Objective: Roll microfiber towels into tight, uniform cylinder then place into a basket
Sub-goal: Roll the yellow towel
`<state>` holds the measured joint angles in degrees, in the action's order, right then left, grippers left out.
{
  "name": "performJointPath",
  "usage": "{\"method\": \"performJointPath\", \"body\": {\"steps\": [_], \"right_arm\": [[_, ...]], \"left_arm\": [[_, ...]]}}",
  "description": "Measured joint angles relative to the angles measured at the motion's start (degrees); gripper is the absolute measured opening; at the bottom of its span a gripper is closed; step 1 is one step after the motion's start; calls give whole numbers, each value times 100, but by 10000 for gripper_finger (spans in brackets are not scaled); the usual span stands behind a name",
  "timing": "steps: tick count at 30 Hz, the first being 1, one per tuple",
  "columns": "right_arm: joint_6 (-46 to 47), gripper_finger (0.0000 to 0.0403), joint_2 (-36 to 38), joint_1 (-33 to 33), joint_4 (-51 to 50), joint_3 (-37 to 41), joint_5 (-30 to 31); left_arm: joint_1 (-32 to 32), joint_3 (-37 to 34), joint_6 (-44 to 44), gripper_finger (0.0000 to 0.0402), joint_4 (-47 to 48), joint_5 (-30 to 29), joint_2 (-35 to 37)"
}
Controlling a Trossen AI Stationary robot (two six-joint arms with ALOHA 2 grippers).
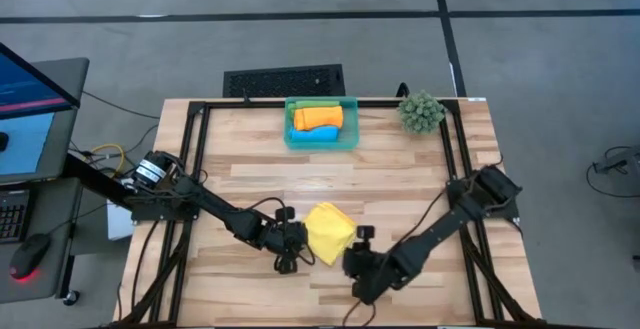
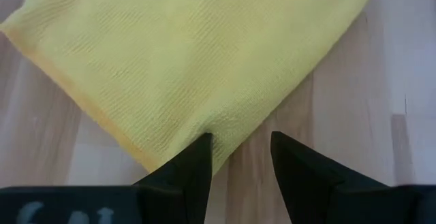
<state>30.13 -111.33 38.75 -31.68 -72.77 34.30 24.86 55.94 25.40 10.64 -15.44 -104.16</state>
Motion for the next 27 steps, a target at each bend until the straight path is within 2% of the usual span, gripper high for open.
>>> {"method": "performJointPath", "body": {"steps": [4,16,19,22,27], "right_arm": [[-983,113,-38,-215,742,-2,-576],[-2344,113,-162,-395,1231,2,-743],[-2678,115,-162,-515,1207,0,-1131],[-2550,124,-162,-613,1209,0,-1525],[-2701,166,-162,-661,1209,0,-1654]], "left_arm": [[0,0,357,144,-5,-4,0],[0,0,814,144,-30,-43,0],[0,0,977,144,-76,-90,0],[0,0,1056,144,-73,-90,0],[0,0,957,144,-73,-94,0]]}}
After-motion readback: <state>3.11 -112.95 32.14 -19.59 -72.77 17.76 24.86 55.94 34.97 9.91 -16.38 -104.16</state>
